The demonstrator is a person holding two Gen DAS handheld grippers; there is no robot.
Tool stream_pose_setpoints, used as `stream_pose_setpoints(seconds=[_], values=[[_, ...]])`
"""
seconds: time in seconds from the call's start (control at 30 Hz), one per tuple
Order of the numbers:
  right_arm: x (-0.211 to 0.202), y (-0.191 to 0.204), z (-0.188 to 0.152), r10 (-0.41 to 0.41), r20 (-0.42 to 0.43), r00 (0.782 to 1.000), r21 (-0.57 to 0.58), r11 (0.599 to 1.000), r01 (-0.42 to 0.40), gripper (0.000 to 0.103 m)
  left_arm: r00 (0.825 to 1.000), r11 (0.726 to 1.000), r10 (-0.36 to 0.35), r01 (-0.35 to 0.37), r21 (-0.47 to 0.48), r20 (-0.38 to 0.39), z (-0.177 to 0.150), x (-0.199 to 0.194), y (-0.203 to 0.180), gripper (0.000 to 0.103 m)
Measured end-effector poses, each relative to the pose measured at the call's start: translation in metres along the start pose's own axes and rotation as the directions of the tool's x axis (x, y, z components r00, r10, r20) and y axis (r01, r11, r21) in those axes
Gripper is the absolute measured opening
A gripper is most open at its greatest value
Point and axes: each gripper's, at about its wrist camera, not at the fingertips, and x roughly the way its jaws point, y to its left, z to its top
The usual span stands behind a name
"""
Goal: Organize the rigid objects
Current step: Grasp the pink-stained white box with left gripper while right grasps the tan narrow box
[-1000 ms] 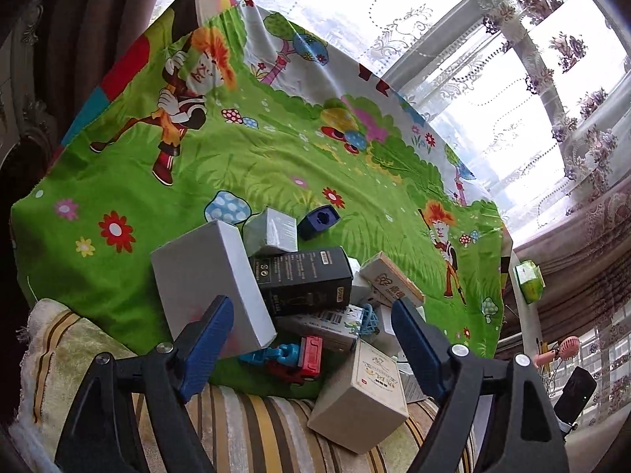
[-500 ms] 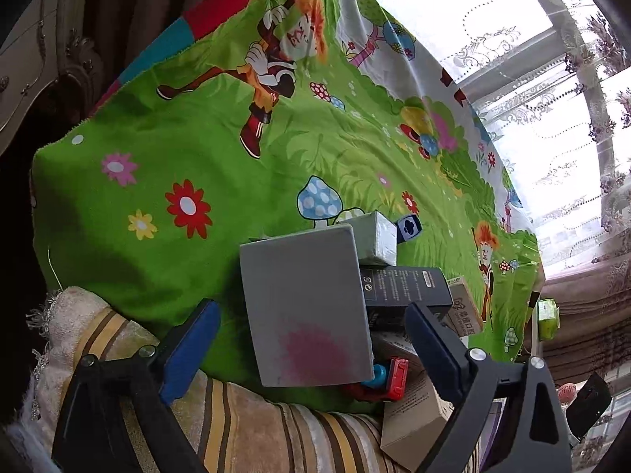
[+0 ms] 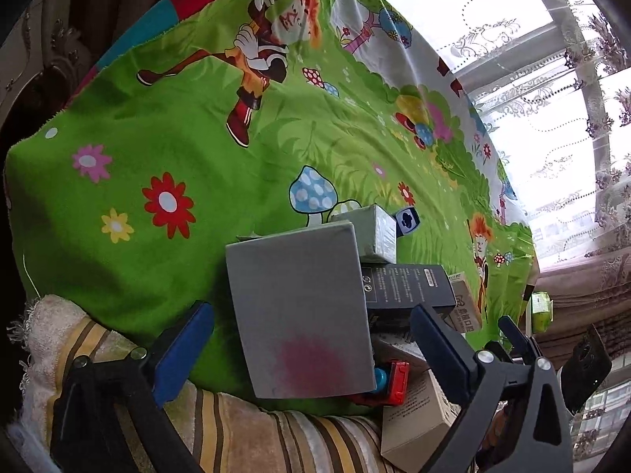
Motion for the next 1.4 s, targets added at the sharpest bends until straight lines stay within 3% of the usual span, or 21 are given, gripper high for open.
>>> stream_pose_setpoints(seconds=[0.43, 0.53, 0.67, 0.73, 1.03, 1.4], values=[[0.037, 0.003, 0.012, 0.055, -0.059, 0.997, -0.043, 0.997, -0.058, 0.055, 0.999, 0.999, 0.018, -0.016, 0.04, -0.044, 0.001, 0.014, -0.004, 0.099], [0.04, 0.005, 0.012, 0.058, -0.066, 0.996, -0.048, 0.997, -0.061, 0.041, 0.998, 0.999, 0.02, -0.018, 0.038, -0.052, 0.002, 0.016, -0.002, 0.095], [0.039, 0.006, 0.01, 0.063, -0.066, 0.996, -0.055, 0.996, -0.067, 0.026, 0.997, 1.0, 0.015, -0.014, 0.02, -0.074, 0.0, 0.02, 0.002, 0.074], [0.039, 0.005, 0.009, 0.063, -0.066, 0.996, -0.055, 0.996, -0.067, 0.019, 0.997, 1.0, 0.008, -0.007, 0.014, -0.074, 0.0, 0.02, 0.003, 0.074], [0.02, 0.002, 0.009, 0.063, -0.005, 0.998, -0.014, 0.998, -0.063, 0.019, 0.999, 1.0, -0.015, 0.014, -0.004, -0.03, -0.004, 0.01, 0.005, 0.07], [-0.023, -0.001, -0.011, 0.035, 0.085, 0.996, 0.068, 0.997, -0.041, 0.019, 0.991, 0.998, -0.055, 0.056, -0.008, 0.121, -0.013, -0.026, 0.001, 0.07]])
